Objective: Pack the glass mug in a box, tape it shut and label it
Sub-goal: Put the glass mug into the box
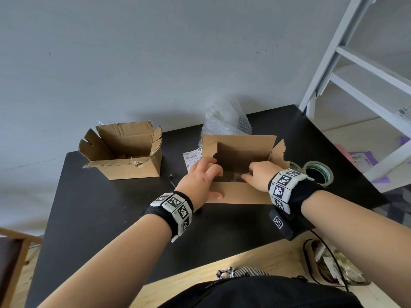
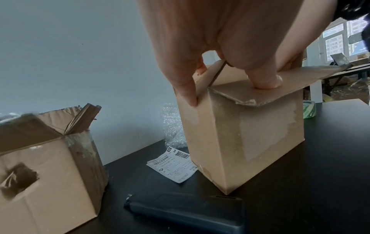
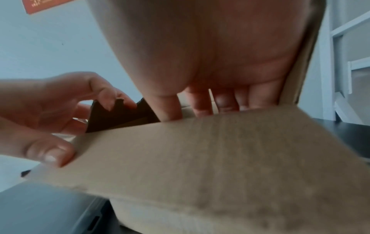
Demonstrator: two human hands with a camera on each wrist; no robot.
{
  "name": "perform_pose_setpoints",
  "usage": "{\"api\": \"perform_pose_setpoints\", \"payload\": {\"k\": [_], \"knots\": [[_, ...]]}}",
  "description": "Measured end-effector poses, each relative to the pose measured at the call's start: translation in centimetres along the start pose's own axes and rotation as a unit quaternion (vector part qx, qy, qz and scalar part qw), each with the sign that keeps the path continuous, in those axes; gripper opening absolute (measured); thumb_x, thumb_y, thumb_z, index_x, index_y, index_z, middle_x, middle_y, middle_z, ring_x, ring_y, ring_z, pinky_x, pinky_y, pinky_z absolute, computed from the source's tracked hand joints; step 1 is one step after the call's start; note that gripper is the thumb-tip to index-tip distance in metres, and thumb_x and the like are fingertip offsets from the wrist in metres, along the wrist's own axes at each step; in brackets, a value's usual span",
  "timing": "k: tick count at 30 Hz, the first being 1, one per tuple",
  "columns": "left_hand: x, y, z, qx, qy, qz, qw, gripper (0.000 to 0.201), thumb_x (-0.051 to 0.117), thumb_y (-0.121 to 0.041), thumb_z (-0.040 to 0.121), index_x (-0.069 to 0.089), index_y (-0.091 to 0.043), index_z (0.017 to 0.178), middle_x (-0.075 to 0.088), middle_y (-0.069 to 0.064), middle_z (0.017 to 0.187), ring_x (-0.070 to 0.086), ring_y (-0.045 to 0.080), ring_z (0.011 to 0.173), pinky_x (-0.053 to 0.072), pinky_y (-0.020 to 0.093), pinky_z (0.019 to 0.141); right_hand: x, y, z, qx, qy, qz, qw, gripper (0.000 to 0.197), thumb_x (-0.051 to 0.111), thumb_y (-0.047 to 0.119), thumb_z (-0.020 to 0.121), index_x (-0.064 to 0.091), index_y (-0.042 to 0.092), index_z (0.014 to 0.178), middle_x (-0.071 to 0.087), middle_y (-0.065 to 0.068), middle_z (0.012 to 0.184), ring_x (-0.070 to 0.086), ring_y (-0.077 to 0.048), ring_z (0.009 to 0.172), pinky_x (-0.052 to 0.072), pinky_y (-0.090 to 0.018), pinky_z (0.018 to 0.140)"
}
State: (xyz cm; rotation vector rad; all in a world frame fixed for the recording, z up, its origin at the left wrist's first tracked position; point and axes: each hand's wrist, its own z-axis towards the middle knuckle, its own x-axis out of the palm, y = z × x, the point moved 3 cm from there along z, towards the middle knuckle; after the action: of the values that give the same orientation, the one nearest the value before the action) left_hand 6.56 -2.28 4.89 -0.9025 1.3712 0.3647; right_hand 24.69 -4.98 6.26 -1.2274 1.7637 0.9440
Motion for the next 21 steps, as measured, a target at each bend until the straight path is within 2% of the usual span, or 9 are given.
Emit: {"api": "perform_pose_setpoints", "payload": {"k": [3, 6, 10, 13, 15, 17, 19, 20, 21], "knots": [[0.0, 0.1, -0.1, -0.006, -0.016, -0.031, 0.999, 0.059, 0.075, -0.032, 0.077, 0.042, -0.021, 0.124, 0.021, -0.001, 0.147, 0.035, 0.023, 0.128, 0.041, 0.032, 0.101, 0.4, 0.1, -0.5, -0.008, -0.028, 0.011, 1.0, 0.049, 0.038, 0.05, 0.094, 0.048, 0.014, 0.125, 0.055, -0.009, 0.12, 0.055, -0.026, 0.107, 0.048, -0.036, 0.087], [-0.2, 0.3, -0.4, -0.022, -0.05, -0.061, 0.997, 0.069, 0.078, -0.035, 0.072, 0.039, -0.016, 0.125, 0.022, -0.001, 0.144, 0.043, 0.021, 0.12, 0.044, 0.029, 0.097, 0.7, 0.6, -1.0, -0.049, -0.065, 0.032, 0.996, 0.055, 0.04, 0.058, 0.09, 0.046, 0.019, 0.128, 0.051, -0.006, 0.124, 0.051, -0.025, 0.112, 0.047, -0.04, 0.09], [-0.7, 0.4, -1.3, -0.069, -0.093, -0.023, 0.993, 0.08, 0.078, -0.051, 0.065, 0.036, -0.017, 0.125, 0.027, -0.004, 0.141, 0.048, 0.018, 0.112, 0.048, 0.033, 0.093, 1.8, 0.9, -1.3, -0.086, -0.038, -0.01, 0.995, 0.063, 0.042, 0.067, 0.083, 0.051, 0.022, 0.125, 0.049, -0.003, 0.128, 0.046, -0.023, 0.118, 0.039, -0.039, 0.098], [-1.2, 0.4, -1.7, -0.094, -0.103, 0.055, 0.989, 0.088, 0.071, -0.066, 0.063, 0.038, -0.019, 0.13, 0.034, -0.005, 0.141, 0.038, 0.018, 0.128, 0.03, 0.039, 0.112, 2.7, 0.3, -1.5, -0.07, -0.036, -0.031, 0.996, 0.071, 0.038, 0.071, 0.083, 0.053, 0.018, 0.128, 0.038, -0.006, 0.142, 0.035, -0.024, 0.13, 0.029, -0.038, 0.107], [-1.7, 0.5, -1.7, -0.113, -0.084, 0.109, 0.984, 0.086, 0.064, -0.072, 0.065, 0.04, -0.02, 0.129, 0.038, -0.003, 0.138, 0.034, 0.019, 0.131, 0.02, 0.041, 0.117, 2.9, -0.1, -1.7, -0.055, -0.057, -0.027, 0.996, 0.07, 0.038, 0.07, 0.083, 0.054, 0.019, 0.128, 0.033, -0.008, 0.146, 0.028, -0.025, 0.135, 0.022, -0.039, 0.111], [-2.2, 0.7, -1.7, -0.129, -0.059, 0.148, 0.979, 0.082, 0.055, -0.077, 0.067, 0.046, -0.02, 0.126, 0.043, -0.002, 0.134, 0.031, 0.02, 0.134, 0.011, 0.043, 0.119, 2.8, -0.5, -2.3, -0.051, -0.131, -0.008, 0.99, 0.06, 0.045, 0.064, 0.084, 0.059, 0.017, 0.119, 0.035, -0.012, 0.144, 0.027, -0.029, 0.136, 0.019, -0.041, 0.113], [-2.2, 0.6, -1.5, -0.121, -0.029, 0.189, 0.974, 0.083, 0.046, -0.079, 0.073, 0.046, -0.019, 0.131, 0.042, 0.0, 0.138, 0.024, 0.021, 0.139, 0.001, 0.044, 0.118, 2.4, -0.9, -3.0, -0.051, -0.252, -0.009, 0.966, 0.048, 0.059, 0.055, 0.081, 0.063, 0.01, 0.098, 0.043, -0.02, 0.135, 0.032, -0.038, 0.132, 0.02, -0.05, 0.113], [-2.0, 0.4, -1.3, -0.112, -0.016, 0.201, 0.973, 0.084, 0.043, -0.078, 0.076, 0.043, -0.017, 0.135, 0.04, 0.001, 0.141, 0.023, 0.021, 0.14, -0.001, 0.043, 0.118, 2.3, -1.0, -3.3, -0.038, -0.291, -0.014, 0.956, 0.047, 0.063, 0.052, 0.078, 0.062, 0.008, 0.095, 0.042, -0.024, 0.135, 0.031, -0.041, 0.133, 0.018, -0.054, 0.113], [-1.9, 0.3, -1.1, -0.109, -0.008, 0.198, 0.974, 0.085, 0.042, -0.076, 0.078, 0.04, -0.016, 0.138, 0.039, 0.002, 0.143, 0.023, 0.021, 0.14, 0.0, 0.041, 0.118, 2.3, -1.1, -3.5, -0.019, -0.3, -0.017, 0.954, 0.051, 0.062, 0.052, 0.078, 0.059, 0.007, 0.102, 0.035, -0.028, 0.141, 0.023, -0.043, 0.137, 0.013, -0.054, 0.114]]}}
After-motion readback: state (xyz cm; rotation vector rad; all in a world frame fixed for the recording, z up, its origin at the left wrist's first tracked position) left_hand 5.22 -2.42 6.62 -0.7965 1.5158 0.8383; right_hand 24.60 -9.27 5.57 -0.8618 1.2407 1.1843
